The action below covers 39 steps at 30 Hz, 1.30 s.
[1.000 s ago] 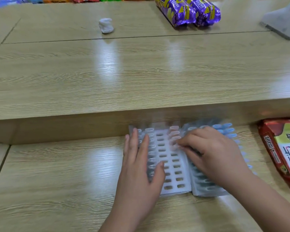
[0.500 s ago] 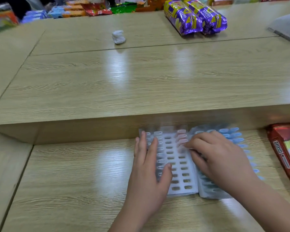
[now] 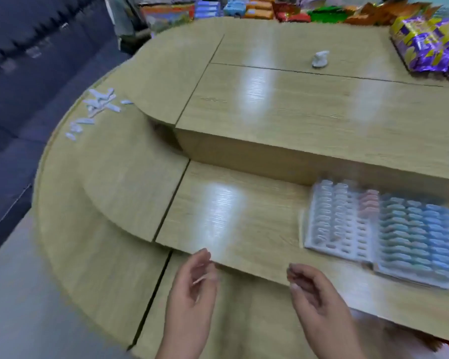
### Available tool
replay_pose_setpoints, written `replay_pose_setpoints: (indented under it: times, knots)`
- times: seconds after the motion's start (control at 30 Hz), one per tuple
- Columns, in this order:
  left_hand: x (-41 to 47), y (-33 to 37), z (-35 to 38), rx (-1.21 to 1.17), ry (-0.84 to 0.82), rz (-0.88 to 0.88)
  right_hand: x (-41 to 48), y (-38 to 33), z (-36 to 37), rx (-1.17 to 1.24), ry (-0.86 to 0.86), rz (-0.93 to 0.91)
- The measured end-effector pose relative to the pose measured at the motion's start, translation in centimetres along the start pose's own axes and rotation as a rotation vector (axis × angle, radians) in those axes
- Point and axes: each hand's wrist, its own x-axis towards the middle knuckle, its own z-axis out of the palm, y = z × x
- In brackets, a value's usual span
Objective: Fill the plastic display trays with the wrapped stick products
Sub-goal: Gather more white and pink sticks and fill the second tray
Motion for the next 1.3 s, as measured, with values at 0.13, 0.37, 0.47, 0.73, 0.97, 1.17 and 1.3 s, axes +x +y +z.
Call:
replay_pose_setpoints:
  times: [0.13, 0.37, 0.47, 0.73, 0.97, 1.17, 1.3]
  knots:
    - [-2.3, -1.2, -10.7, 0.012, 0.101, -0.077, -5.2, -1.6, 7.6, -0.108, -0.202, 0.069]
    - [-3.0, -3.3, -31.2, -0.04, 0.161, -0.176, -10.4, -4.8, 24.8, -0.184, -0.301, 0.016]
    - [-2.9, -3.3, -39.4, 0.056, 0.176, -0.128, -10.8, -7.2, 32.7, -0.188, -0.315, -0.027]
    - [3.7, -3.1, -53.6, 0.116, 0.276, -0.085, -10.1, -10.2, 47.8, -0.196, -0.373, -0.069]
    - [16.6, -2.5, -61.0, 0.186, 0.206, -0.127, -5.6, -10.9, 59.2, -0.153, -0.294, -0.039]
    - [30.7, 0.7, -65.5, 0.217, 0.092, -0.137, 1.7, -14.1, 68.9, -0.148, -0.208, 0.02]
    - [38.8, 3.9, -67.6, 0.278, -0.05, -0.117, 6.2, -17.7, 73.4, -0.16, -0.148, 0.017]
